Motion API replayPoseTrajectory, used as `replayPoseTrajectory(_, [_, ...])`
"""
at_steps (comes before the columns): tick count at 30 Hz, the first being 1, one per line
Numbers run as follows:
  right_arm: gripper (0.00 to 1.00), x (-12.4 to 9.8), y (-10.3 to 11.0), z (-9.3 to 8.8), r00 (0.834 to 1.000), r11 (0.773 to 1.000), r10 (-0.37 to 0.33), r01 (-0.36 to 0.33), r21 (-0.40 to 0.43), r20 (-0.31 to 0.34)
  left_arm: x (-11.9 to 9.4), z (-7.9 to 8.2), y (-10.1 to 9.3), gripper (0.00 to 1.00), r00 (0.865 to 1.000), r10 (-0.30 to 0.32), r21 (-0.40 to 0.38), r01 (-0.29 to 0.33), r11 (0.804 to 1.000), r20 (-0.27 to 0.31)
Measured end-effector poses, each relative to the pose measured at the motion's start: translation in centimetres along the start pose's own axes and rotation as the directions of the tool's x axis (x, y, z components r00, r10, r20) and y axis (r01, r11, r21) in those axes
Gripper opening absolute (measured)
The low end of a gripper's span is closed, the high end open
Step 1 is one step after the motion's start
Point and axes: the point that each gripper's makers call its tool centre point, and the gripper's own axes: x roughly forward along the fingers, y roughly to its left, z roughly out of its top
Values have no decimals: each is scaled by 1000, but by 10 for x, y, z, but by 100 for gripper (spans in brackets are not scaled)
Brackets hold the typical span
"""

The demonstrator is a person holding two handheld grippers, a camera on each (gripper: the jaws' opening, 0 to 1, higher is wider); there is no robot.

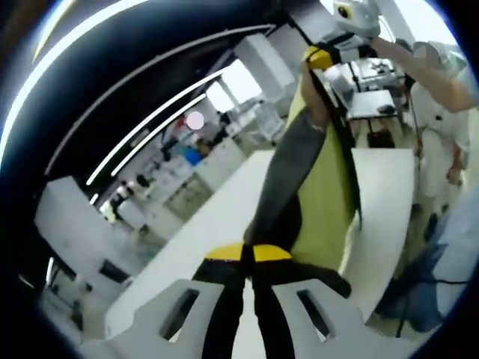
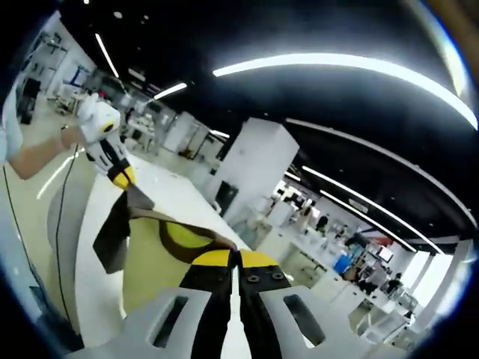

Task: Fold the garment on the visible template until the final outline fits inside the template.

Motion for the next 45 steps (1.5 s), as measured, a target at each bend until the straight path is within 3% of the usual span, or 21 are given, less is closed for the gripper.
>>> replayPoseTrajectory(13, [2,-27,30,24,999,1000,3,-2,-20,41,-34,-2,-13,0,1000,3,-13,-2,1000,18])
replayPoseTrajectory(32, [2,-58,51,56,997,996,8,-2,-84,75,-81,30,-16,0,994,52,59,-58,997,93])
replayPoseTrajectory(42, [2,-62,61,58,996,995,40,-32,-99,74,-92,27,-23,0,996,63,75,-68,995,70])
replayPoseTrajectory(45, [2,-60,67,51,996,994,61,-55,-93,63,-90,16,-32,0,998,57,66,-59,996,27])
